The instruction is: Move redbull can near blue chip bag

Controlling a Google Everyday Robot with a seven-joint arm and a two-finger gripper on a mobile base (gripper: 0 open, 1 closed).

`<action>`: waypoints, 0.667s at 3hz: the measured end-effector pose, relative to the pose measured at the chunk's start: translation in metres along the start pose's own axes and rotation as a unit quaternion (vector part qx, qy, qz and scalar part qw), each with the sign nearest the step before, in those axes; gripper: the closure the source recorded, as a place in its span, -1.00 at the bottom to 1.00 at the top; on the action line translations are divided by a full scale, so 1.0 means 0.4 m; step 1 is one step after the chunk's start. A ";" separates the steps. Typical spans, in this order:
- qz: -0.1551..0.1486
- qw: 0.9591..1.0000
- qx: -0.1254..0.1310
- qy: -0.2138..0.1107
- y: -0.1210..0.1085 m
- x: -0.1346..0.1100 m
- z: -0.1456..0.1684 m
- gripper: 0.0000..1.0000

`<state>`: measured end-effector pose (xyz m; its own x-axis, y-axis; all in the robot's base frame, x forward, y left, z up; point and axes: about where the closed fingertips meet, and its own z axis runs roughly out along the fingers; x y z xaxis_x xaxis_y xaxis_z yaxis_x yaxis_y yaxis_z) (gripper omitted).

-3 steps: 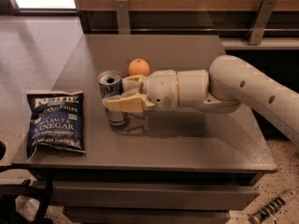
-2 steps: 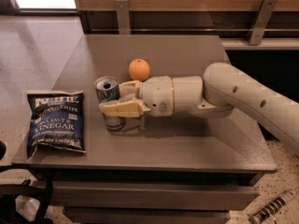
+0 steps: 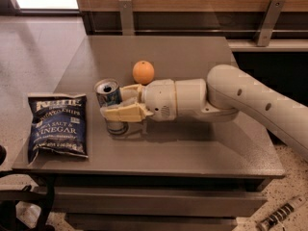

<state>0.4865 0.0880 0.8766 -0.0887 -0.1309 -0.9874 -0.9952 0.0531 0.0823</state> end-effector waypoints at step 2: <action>0.000 1.000 0.000 0.000 0.000 -0.001 0.000 -0.62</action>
Offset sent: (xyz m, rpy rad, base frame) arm 0.0000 0.0000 0.0001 0.0000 0.0000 0.0000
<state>0.4863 0.0883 0.8769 -0.0885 -0.1310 -0.9874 -0.9952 0.0527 0.0822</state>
